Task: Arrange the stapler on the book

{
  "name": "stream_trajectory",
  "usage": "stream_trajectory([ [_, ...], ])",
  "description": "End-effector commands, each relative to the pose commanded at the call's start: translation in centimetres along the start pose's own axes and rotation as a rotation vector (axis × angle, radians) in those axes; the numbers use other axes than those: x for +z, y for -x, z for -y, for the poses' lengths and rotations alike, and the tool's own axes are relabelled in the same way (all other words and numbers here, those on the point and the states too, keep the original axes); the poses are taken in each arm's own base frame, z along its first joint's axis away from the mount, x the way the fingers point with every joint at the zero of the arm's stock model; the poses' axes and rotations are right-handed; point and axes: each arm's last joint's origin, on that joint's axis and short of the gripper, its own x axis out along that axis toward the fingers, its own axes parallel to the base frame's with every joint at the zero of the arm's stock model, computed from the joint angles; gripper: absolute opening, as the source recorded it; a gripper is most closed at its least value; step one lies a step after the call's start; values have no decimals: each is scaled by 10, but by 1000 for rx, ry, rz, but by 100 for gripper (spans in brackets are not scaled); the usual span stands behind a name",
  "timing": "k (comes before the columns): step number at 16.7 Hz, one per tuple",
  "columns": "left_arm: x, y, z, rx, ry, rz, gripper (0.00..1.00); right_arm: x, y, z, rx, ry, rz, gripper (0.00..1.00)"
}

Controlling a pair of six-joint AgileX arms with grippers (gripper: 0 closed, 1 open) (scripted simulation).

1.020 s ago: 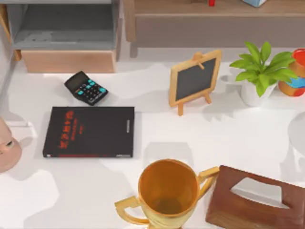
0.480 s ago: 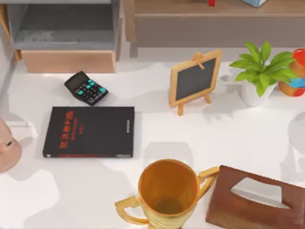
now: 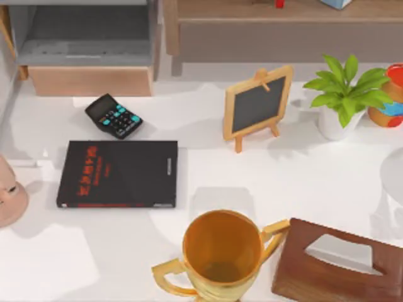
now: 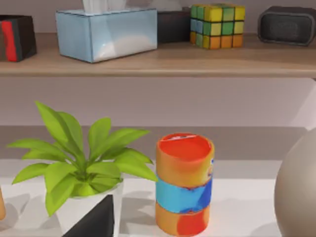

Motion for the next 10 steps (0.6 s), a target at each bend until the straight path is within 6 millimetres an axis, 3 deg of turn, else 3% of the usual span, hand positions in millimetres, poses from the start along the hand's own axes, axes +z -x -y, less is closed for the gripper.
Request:
stream_trajectory([
  [5,-14,72,9,15,8,123,0,0,0,0,0,0,0,100],
  [8,-30,113,27,2,6,186,0,0,0,0,0,0,0,100],
  [10,-42,129,44,-16,4,195,0,0,0,0,0,0,0,100],
])
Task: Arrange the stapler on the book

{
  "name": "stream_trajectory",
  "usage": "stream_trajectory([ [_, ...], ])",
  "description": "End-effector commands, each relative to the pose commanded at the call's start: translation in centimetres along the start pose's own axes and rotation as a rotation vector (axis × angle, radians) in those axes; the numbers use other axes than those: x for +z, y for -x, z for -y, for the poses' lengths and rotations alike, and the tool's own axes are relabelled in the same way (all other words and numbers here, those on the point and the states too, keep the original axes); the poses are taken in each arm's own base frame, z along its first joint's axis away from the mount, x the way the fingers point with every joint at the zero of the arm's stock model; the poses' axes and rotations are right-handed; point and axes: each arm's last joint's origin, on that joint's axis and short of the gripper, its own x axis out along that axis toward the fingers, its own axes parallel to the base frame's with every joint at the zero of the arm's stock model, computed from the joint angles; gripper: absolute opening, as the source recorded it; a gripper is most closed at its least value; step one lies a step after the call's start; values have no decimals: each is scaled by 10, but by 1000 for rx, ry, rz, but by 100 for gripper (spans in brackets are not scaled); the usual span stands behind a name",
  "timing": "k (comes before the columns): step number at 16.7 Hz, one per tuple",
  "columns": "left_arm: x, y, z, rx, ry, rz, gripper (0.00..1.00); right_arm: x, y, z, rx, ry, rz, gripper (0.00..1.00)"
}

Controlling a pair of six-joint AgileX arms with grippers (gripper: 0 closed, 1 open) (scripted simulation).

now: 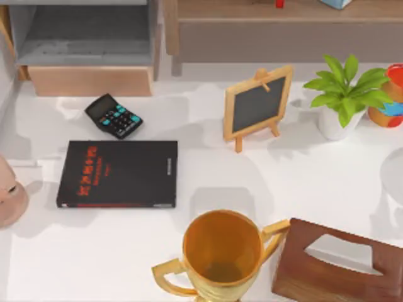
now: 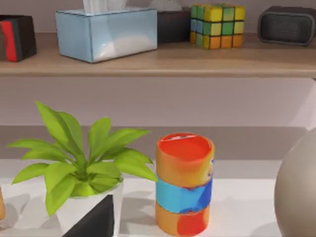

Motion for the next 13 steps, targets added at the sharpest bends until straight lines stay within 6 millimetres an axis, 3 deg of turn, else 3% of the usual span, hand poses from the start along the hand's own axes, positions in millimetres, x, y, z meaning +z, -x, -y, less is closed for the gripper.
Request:
stream_trajectory([
  [2,-11,8,22,-20,0,-18,0,0,0,0,0,0,0,100],
  [5,-30,4,65,-40,-13,-77,0,0,0,0,0,0,0,100],
  [13,-103,-47,202,-14,-154,-209,0,0,0,0,0,0,0,100],
])
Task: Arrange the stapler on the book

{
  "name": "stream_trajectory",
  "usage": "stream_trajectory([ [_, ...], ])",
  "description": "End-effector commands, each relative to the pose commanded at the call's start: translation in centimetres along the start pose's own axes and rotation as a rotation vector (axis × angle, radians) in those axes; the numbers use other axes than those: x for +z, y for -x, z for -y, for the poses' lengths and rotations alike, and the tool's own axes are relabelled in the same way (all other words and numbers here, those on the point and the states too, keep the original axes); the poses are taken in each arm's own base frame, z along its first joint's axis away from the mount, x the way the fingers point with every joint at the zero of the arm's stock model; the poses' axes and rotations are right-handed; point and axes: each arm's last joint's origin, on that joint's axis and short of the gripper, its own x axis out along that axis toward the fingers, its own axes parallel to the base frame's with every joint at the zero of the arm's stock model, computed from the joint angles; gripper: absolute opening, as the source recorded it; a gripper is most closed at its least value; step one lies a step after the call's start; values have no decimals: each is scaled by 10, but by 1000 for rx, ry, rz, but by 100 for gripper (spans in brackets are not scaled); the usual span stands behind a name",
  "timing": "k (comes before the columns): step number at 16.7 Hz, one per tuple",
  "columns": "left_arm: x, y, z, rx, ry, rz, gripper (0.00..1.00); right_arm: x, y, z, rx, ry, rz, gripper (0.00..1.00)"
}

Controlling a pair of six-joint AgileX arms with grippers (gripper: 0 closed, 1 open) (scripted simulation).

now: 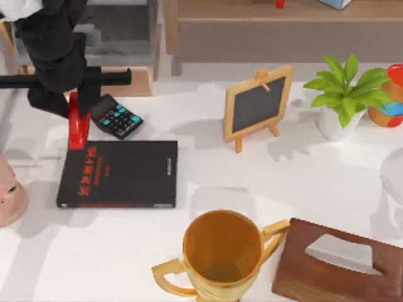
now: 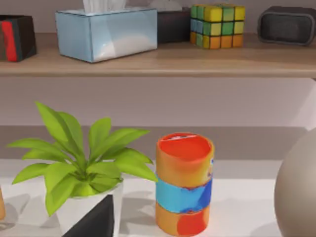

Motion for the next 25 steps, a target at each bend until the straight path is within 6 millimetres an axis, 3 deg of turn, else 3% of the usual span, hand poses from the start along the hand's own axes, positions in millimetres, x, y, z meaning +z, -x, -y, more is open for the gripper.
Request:
stream_trajectory([
  [3,-20,-18,35,13,-42,-19,0,0,0,0,0,0,0,100],
  [6,-31,-24,52,11,-60,-20,0,0,0,0,0,0,0,100],
  [12,-30,-24,52,10,-64,-17,0,0,0,0,0,0,0,100],
  [15,-34,-21,61,18,-120,27,0,0,0,0,0,0,0,100],
  [21,-34,-51,54,22,-83,-16,0,0,0,0,0,0,0,100],
  [25,-32,-54,51,11,-60,-20,0,0,0,0,0,0,0,100],
])
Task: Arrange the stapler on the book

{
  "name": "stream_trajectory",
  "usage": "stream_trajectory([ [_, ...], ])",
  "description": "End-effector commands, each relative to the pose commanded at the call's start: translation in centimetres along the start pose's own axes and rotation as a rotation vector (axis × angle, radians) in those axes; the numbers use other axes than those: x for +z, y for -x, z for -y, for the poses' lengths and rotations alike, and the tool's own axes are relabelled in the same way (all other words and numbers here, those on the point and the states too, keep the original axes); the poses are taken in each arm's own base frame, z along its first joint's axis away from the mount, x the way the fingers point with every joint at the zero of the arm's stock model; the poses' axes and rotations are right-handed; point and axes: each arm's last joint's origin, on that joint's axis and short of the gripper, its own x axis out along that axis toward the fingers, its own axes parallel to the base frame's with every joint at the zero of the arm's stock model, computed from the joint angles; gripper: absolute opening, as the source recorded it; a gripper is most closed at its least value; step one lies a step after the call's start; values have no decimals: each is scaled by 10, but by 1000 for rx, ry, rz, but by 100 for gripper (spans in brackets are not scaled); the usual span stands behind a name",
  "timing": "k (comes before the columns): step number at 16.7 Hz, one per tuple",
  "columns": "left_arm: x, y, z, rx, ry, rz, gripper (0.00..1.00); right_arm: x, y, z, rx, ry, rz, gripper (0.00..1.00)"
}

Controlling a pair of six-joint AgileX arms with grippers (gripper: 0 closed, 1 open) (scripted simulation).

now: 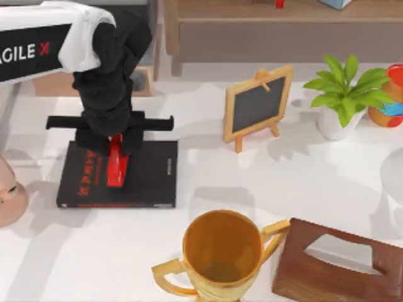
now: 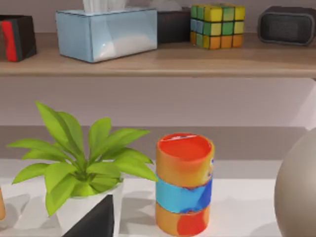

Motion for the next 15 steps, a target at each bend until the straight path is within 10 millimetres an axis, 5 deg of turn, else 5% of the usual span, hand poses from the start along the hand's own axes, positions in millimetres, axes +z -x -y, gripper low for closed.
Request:
stream_trajectory([
  [1,0,0,0,0,0,0,0,0,0,0,0,0,0,100],
  [14,0,0,0,0,0,0,98,0,0,0,0,0,0,100],
  [15,0,0,0,0,0,0,100,0,0,0,0,0,0,100],
])
